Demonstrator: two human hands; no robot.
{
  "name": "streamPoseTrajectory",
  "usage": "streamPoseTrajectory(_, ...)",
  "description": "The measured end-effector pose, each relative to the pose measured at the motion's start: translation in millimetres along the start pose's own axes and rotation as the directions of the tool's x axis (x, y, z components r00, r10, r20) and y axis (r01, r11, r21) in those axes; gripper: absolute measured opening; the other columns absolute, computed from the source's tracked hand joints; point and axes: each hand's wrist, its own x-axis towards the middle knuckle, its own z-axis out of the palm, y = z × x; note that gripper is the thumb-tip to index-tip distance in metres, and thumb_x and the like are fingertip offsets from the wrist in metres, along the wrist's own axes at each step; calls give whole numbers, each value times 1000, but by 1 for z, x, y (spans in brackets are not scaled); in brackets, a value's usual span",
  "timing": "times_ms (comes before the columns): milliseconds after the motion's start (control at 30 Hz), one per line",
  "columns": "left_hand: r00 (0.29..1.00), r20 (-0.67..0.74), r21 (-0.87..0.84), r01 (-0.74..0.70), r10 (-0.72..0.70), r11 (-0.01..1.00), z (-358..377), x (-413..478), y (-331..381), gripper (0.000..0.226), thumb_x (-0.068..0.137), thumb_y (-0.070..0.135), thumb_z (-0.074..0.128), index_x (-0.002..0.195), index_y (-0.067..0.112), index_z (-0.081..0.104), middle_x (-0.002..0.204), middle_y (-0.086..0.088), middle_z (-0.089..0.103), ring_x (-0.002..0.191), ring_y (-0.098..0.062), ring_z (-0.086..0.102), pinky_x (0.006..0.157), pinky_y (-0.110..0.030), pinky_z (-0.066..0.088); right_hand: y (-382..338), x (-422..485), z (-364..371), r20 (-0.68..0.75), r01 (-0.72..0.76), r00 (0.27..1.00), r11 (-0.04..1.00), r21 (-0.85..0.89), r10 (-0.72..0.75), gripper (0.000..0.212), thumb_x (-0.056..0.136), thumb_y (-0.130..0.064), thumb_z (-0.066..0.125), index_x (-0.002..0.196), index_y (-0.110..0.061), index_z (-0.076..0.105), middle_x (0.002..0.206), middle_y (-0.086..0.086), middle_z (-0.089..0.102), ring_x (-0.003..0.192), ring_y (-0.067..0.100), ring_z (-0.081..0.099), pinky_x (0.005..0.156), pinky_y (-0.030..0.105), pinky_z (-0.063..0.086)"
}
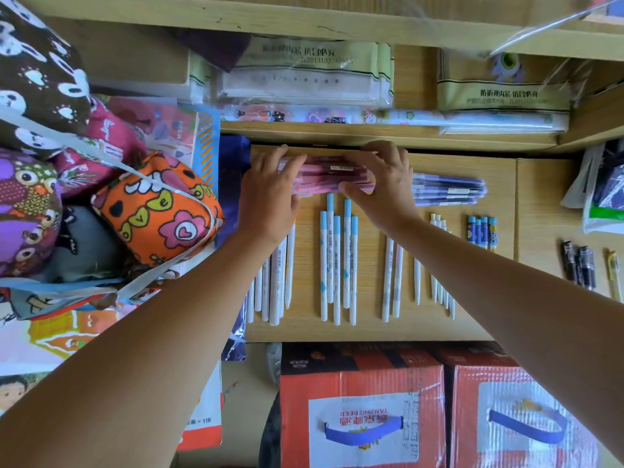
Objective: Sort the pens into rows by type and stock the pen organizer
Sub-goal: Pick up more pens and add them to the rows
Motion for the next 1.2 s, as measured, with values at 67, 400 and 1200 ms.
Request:
streamPoseTrajectory(67,1000,-3,-12,-15,15,1000,0,0,-1,61,80,18,67,138,19,48,144,-9,42,131,-32,40,98,-46,40,3,1,-1,61,20,998,998,-67,-16,59,76,-47,56,130,-22,58,126,6,53,112,29,44,88,35,33)
streamPoseTrajectory(400,999,-18,-66,-46,45,997,3,3,-3,58,81,30,67,135,17,51,142,-10,44,133,-31,38,104,-46,36,7,3,0,150,69,987,993,-91,-55,57,77,-46,65,129,-25,57,120,9,49,111,30,42,91,36,31)
streamPoseTrajectory(1200,982,-148,-62,-128,118,990,-23,-22,62,27,80,12,55,105,14,63,101,-7,59,97,-29,55,83,-41,44,18,-20,-42,4,105,994,980,169,-107,21,83,-13,57,99,-14,71,94,1,63,79,13,60,73,24,47)
